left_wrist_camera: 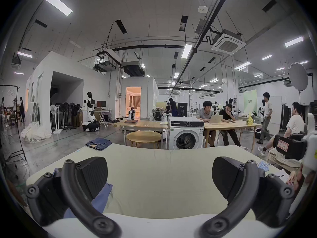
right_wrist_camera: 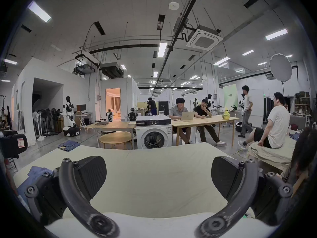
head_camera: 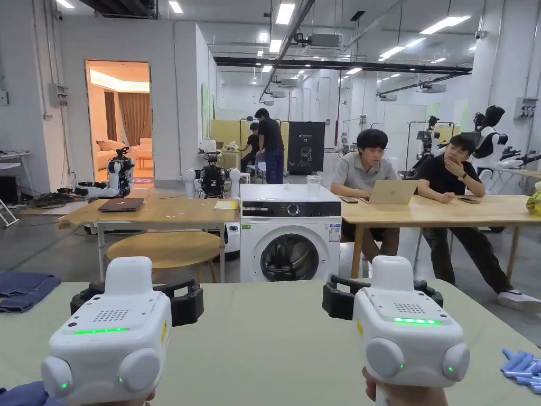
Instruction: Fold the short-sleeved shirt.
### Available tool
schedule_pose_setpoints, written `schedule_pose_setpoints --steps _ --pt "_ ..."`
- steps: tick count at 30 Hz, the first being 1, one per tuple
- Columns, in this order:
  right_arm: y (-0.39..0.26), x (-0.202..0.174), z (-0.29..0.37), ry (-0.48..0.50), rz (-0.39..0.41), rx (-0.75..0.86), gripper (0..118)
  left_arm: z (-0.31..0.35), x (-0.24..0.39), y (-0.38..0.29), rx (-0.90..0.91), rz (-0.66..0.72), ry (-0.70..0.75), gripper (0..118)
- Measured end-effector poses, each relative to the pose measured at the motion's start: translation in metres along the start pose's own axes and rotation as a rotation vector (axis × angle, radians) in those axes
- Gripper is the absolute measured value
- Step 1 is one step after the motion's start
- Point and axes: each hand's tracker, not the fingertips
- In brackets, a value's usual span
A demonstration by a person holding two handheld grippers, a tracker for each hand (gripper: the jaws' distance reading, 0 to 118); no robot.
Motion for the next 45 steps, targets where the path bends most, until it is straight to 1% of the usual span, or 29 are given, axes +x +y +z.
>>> schedule_pose_setpoints --steps 3,8,15,19,21,23,24,25,26,27,28,29,30,31,33,34,35,36,37,38,39,40,41,42,43,44,45 --pt "0.002 0.003 -0.002 0.036 -0.021 -0.035 118 0.0 0.0 -0.002 0.001 -0.007 0.0 118" --pt "0.0 0.0 -0.001 0.043 -0.001 -0.026 118 0.0 0.001 -0.003 -0.001 -0.003 -0.006 118" --pt "-0.003 -0.003 -0.002 0.04 0.007 -0.04 118 0.0 0.0 -0.004 -0.008 0.02 -0.013 118" --pt "-0.004 -0.001 -0.002 0.044 -0.034 -0.033 118 -0.003 -0.004 -0.006 -0.018 0.062 -0.009 118" --pt "-0.004 0.001 -0.002 0.05 -0.072 -0.028 118 -0.004 -0.006 -0.007 -0.018 0.083 -0.004 118" --pt "-0.003 0.002 -0.001 0.064 -0.087 -0.021 118 -0.005 -0.005 -0.007 -0.026 0.048 -0.002 118" --pt "-0.001 0.001 -0.002 0.074 -0.067 -0.017 118 -0.006 -0.002 -0.007 -0.035 -0.021 -0.015 118" --pt "0.001 -0.001 -0.003 0.085 -0.013 -0.014 118 -0.007 -0.001 -0.005 -0.038 -0.081 -0.035 118" --pt "0.003 -0.005 -0.004 0.091 0.067 -0.011 118 -0.007 0.002 -0.002 -0.037 -0.17 -0.046 118" --pt "0.004 -0.011 -0.006 0.102 0.188 0.0 118 -0.007 0.007 0.002 -0.025 -0.287 -0.04 118" --pt "0.003 -0.016 -0.007 0.11 0.311 0.022 118 -0.008 0.011 0.005 -0.017 -0.409 -0.041 118" --pt "-0.001 -0.023 -0.008 0.115 0.475 0.043 118 -0.008 0.017 0.007 -0.008 -0.567 -0.043 118" --pt "-0.008 -0.03 -0.01 0.116 0.678 0.057 118 -0.01 0.024 0.006 0.009 -0.737 -0.041 118" --pt "-0.017 -0.036 -0.012 0.122 0.831 0.061 118 -0.012 0.03 0.003 0.013 -0.884 -0.045 118" --pt "-0.043 -0.044 -0.014 0.156 1.247 0.058 118 -0.015 0.04 -0.021 0.044 -1.312 -0.054 118" --pt "-0.056 -0.045 -0.015 0.16 1.424 0.062 118 -0.016 0.042 -0.035 0.058 -1.508 -0.068 118" --pt "-0.074 -0.043 -0.016 0.145 1.643 0.085 118 -0.017 0.043 -0.055 0.073 -1.736 -0.071 118" --pt "-0.092 -0.039 -0.015 0.133 1.844 0.138 118 -0.019 0.041 -0.075 0.084 -1.935 -0.061 118" --pt "-0.104 -0.034 -0.014 0.156 1.975 0.181 118 -0.02 0.037 -0.093 0.094 -2.064 -0.05 118" --pt "-0.113 -0.027 -0.015 0.176 2.084 0.218 118 -0.021 0.033 -0.107 0.109 -2.174 -0.078 118" --pt "-0.118 -0.021 -0.016 0.143 2.126 0.231 118 -0.021 0.029 -0.115 0.109 -2.203 -0.113 118" --pt "-0.116 -0.021 -0.019 0.11 2.056 0.199 118 -0.023 0.029 -0.116 0.1 -2.117 -0.101 118" --pt "-0.108 -0.021 -0.019 0.106 1.908 0.145 118 -0.022 0.026 -0.113 0.075 -1.995 -0.111 118" --pt "-0.09 -0.023 -0.018 0.121 1.639 0.061 118 -0.021 0.029 -0.097 0.012 -1.718 -0.132 118" --pt "-0.082 -0.019 -0.032 0.132 1.436 -0.01 118 -0.021 0.03 -0.083 -0.038 -1.499 -0.15 118" --pt "-0.061 -0.016 -0.038 0.13 1.161 -0.09 118 -0.023 0.029 -0.063 -0.075 -1.237 -0.163 118" --pt "-0.039 -0.01 -0.042 0.13 0.888 -0.144 118 -0.025 0.023 -0.041 -0.072 -0.991 -0.145 118"
